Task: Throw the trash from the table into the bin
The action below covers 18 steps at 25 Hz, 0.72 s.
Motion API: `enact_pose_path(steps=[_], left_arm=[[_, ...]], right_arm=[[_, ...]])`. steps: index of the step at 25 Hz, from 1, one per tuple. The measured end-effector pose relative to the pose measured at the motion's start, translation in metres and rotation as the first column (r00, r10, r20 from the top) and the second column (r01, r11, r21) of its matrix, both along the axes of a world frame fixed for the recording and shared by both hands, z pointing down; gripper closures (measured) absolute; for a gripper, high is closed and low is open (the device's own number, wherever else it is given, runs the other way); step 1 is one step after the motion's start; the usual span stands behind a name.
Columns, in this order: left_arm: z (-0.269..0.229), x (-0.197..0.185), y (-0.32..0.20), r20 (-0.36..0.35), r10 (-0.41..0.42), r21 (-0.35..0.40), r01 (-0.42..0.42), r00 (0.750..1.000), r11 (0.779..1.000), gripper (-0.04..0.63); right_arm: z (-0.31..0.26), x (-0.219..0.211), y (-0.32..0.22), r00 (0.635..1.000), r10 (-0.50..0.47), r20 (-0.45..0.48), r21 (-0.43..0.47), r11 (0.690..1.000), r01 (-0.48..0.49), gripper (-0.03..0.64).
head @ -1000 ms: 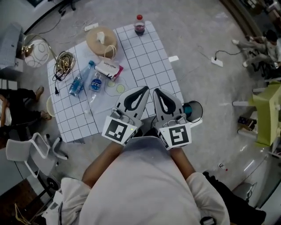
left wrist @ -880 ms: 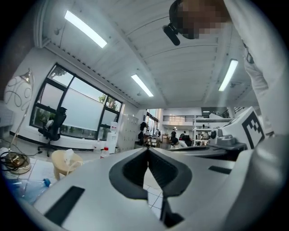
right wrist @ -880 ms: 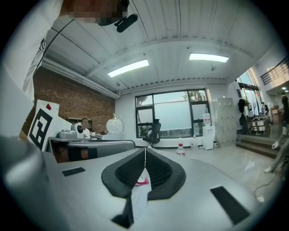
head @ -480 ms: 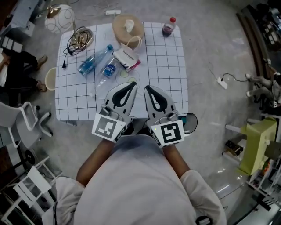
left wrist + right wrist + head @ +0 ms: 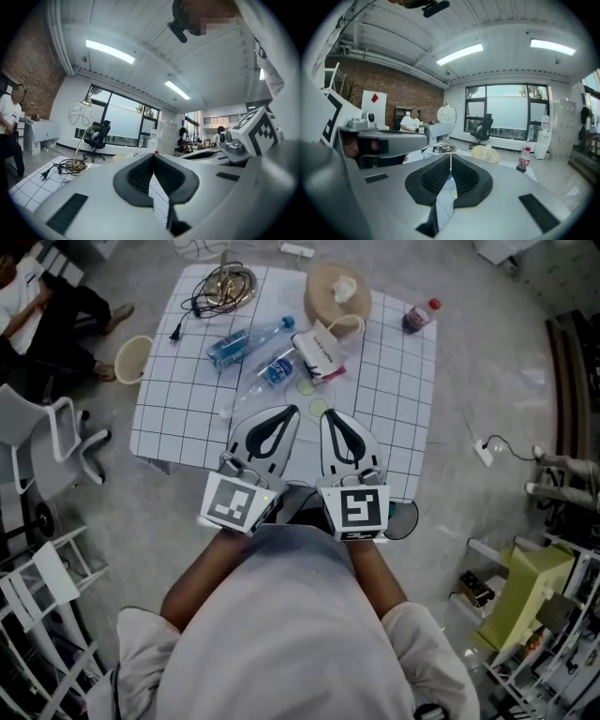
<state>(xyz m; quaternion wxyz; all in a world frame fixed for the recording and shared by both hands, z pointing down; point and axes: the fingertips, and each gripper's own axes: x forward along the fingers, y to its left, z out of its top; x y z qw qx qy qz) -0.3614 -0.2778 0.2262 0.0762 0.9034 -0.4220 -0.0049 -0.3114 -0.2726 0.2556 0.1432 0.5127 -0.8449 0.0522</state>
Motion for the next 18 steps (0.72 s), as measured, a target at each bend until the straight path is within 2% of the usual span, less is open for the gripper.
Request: enact_pose_path(steps=[3, 10, 18], left_arm=[[0.004, -0.006, -0.002, -0.031, -0.003, 0.010, 0.003, 1.000, 1.000, 0.589], [0.013, -0.004, -0.002, -0.053, 0.023, -0.003, -0.023, 0.998, 1.000, 0.589], [0.021, -0.016, -0.012, -0.066, 0.001, -0.025, -0.003, 0.998, 1.000, 0.588]], right_arm=[[0.015, -0.007, -0.009, 0.998, -0.032, -0.049, -0.065, 0.997, 0.029, 0.595], [0.029, -0.013, -0.031, 0.973, -0.079, -0.214, -0.079, 0.995, 0.064, 0.594], [0.053, -0.016, -0.054, 0.953, -0.153, -0.262, -0.161, 0.980, 0.113, 0.592]])
